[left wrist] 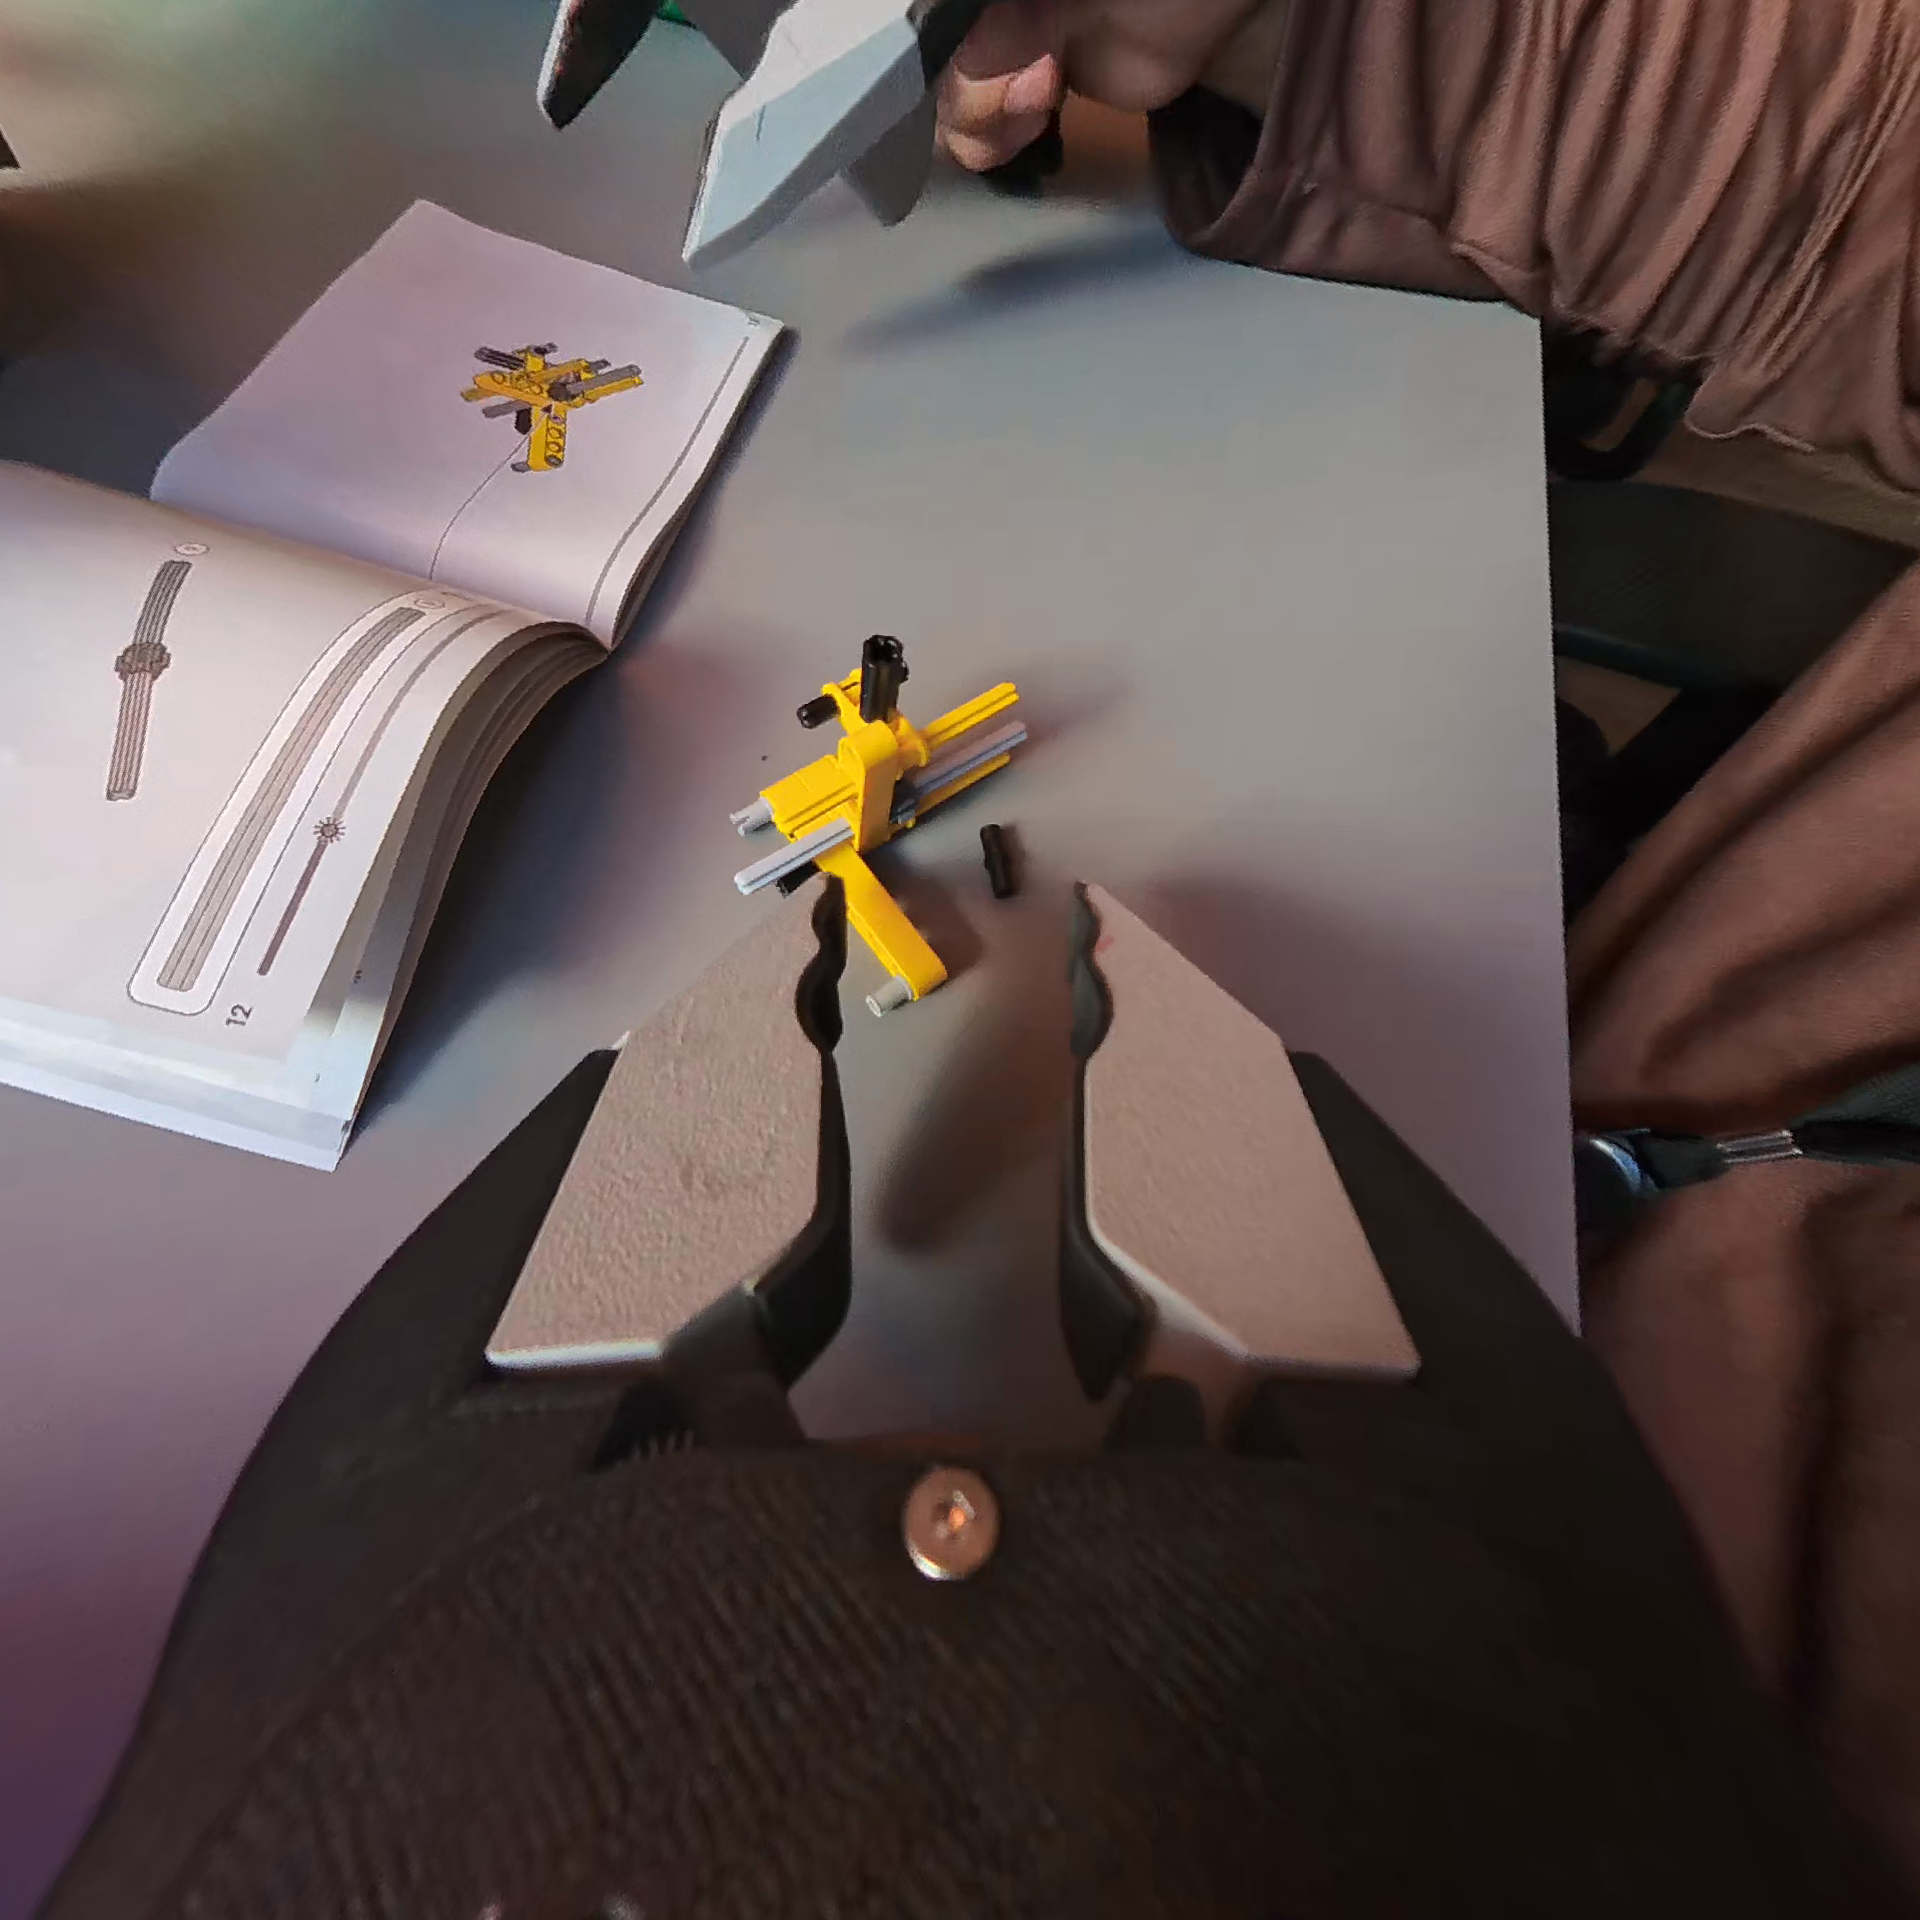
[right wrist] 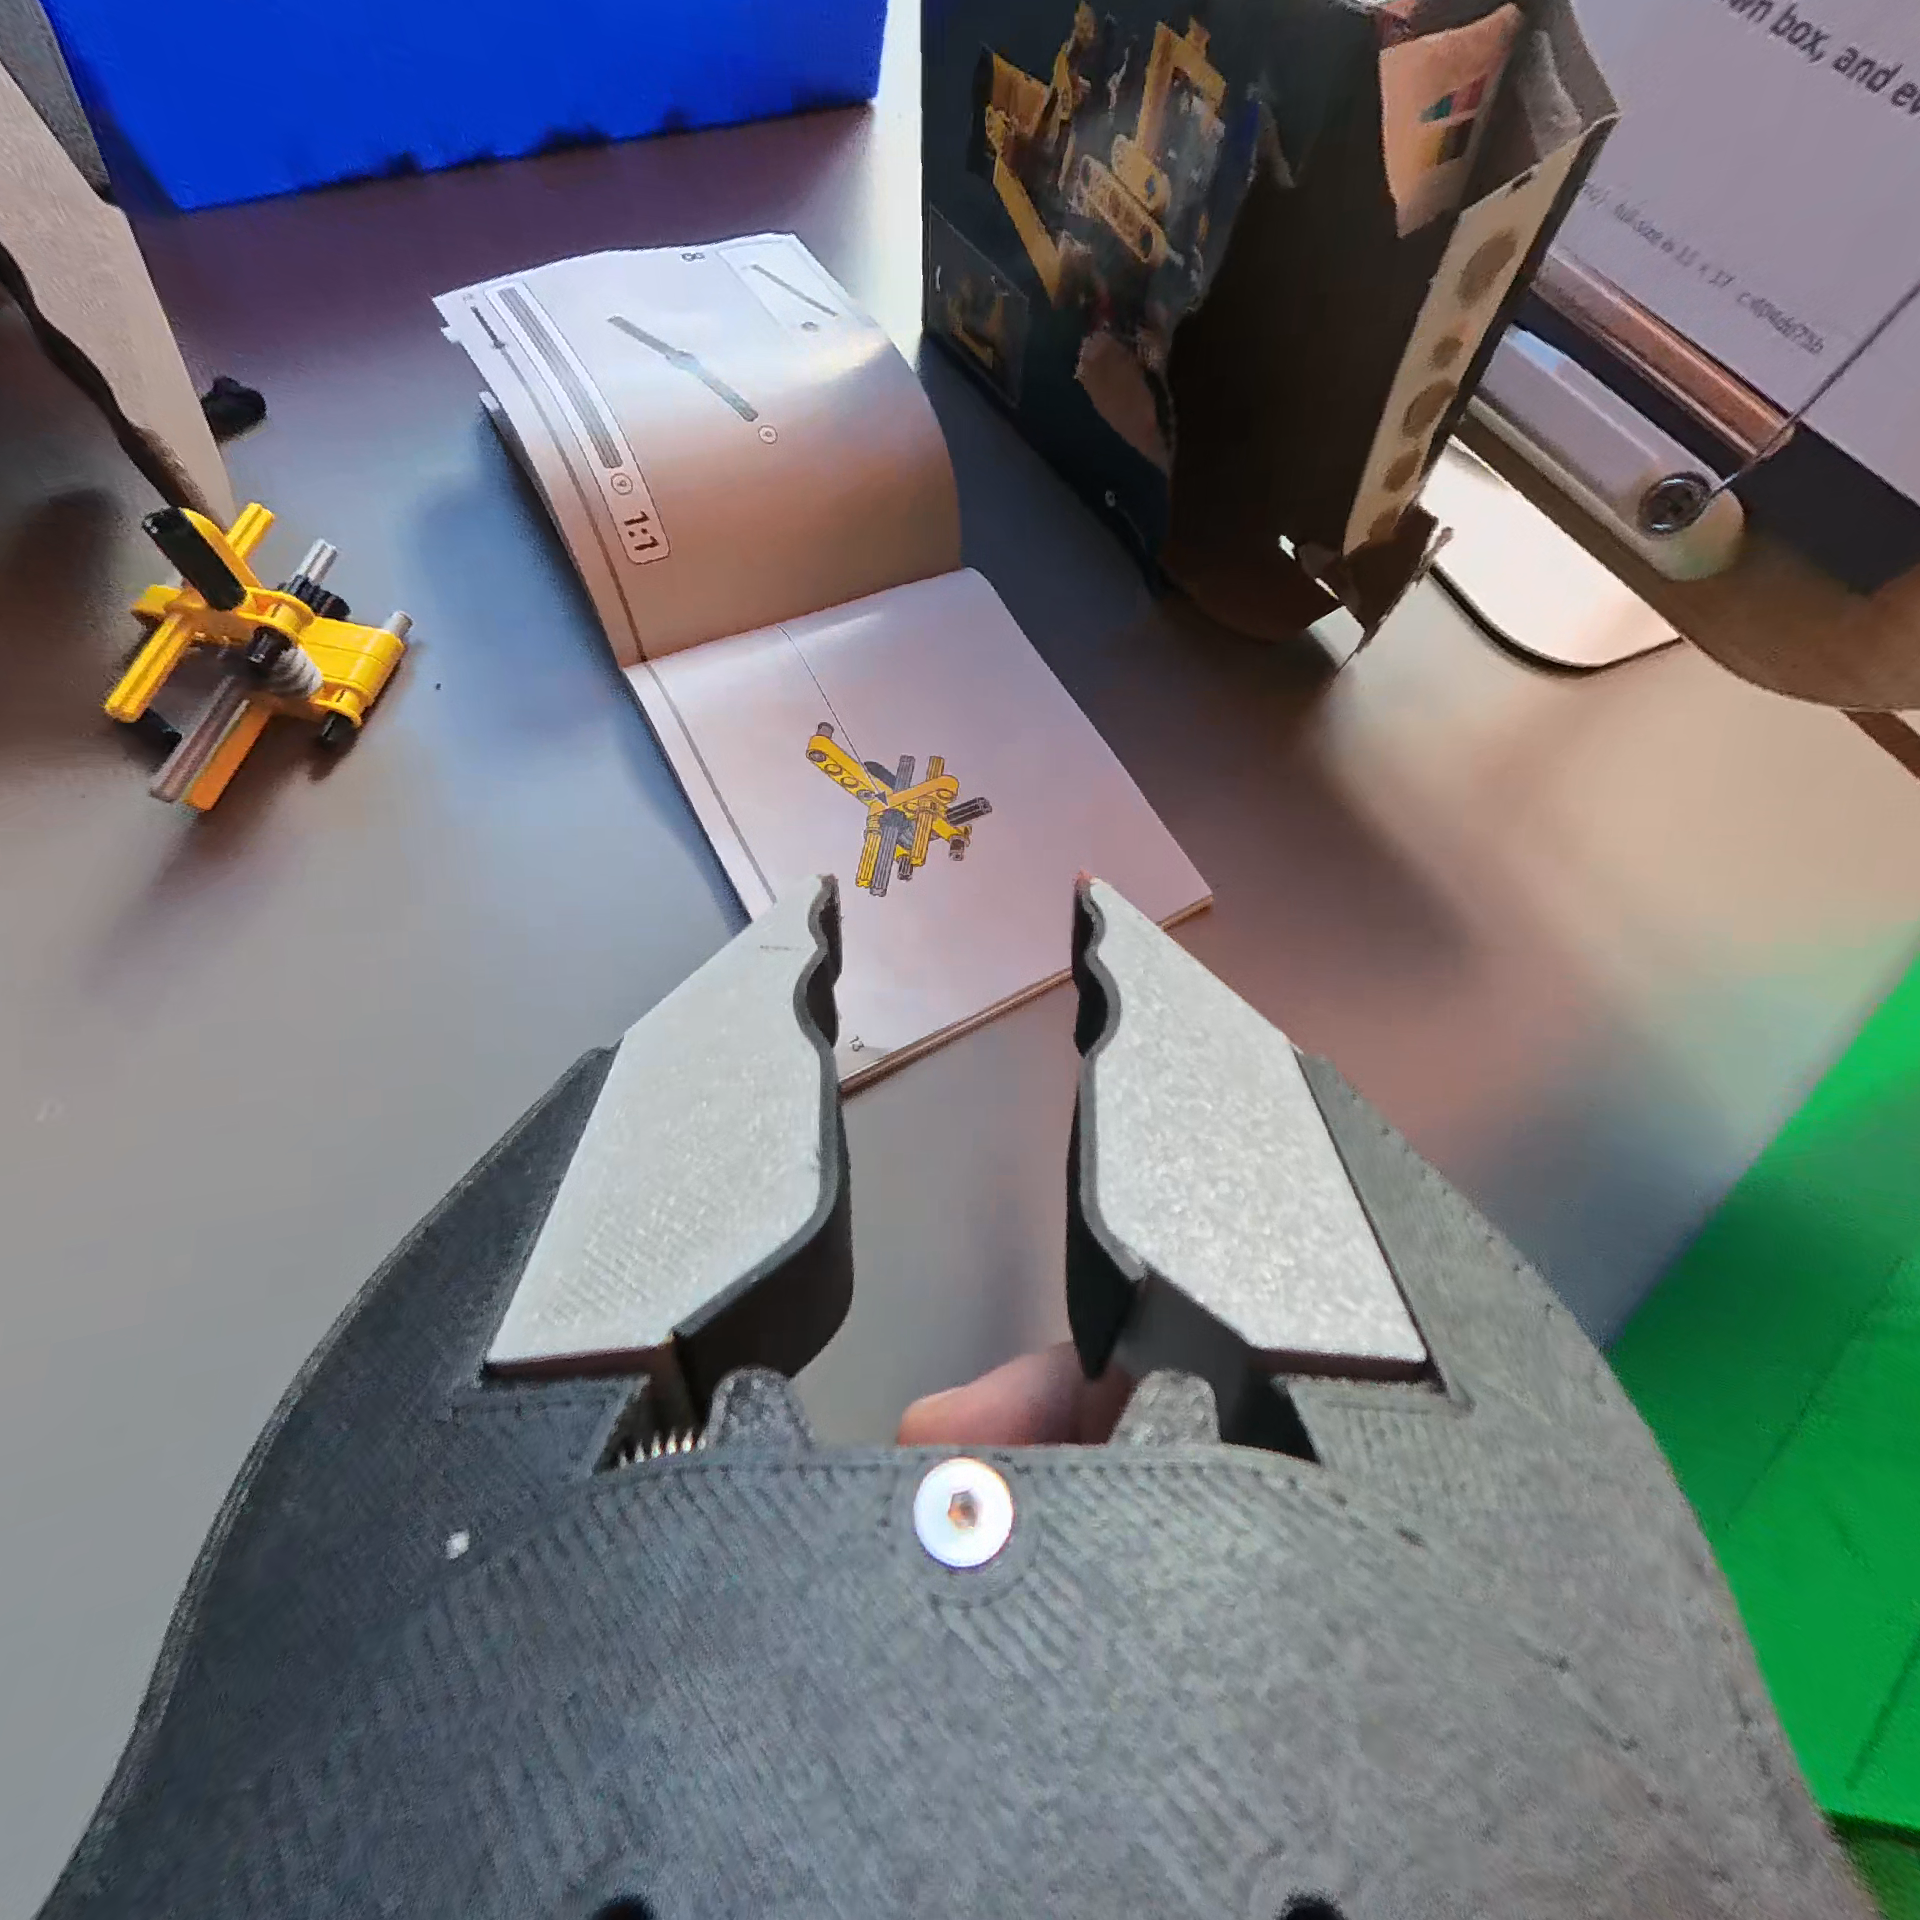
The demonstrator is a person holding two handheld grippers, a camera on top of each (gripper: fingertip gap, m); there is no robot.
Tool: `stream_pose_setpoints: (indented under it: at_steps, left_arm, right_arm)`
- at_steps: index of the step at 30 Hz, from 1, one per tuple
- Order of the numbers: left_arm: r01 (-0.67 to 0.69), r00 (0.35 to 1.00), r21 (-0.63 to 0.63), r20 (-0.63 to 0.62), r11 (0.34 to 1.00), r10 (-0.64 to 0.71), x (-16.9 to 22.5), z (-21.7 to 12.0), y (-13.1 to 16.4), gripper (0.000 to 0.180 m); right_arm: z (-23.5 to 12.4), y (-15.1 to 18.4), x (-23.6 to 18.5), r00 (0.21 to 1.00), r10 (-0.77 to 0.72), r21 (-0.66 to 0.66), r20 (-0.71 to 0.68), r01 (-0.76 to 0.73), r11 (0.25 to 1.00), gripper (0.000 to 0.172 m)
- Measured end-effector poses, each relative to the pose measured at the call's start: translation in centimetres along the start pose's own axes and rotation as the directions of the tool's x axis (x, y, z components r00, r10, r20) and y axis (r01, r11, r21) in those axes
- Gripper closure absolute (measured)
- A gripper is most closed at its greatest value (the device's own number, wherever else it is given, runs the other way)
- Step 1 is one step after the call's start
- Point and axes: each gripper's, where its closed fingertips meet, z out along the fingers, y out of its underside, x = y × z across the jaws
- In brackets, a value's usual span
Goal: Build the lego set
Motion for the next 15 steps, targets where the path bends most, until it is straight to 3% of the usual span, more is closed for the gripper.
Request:
stream_pose_setpoints:
  at_steps: [1,15]
  left_arm:
    - [-0.003,1.0,0.0,0.005,1.0,0.003,-0.05,0.02,-0.02,0.14]
    - [0.01,0.999,-0.011,0.039,1.0,-0.01,-0.99,-0.23,0.33,0.149]
  right_arm:
    - [-0.07,-0.01,0.13,1.0,0.009,0.004,0.001,-0.009,1.0,0.13]
    - [-0.05,0.34,-0.1,1.0,-0.006,-0.012,0.03,0.007,1.0,0.128]
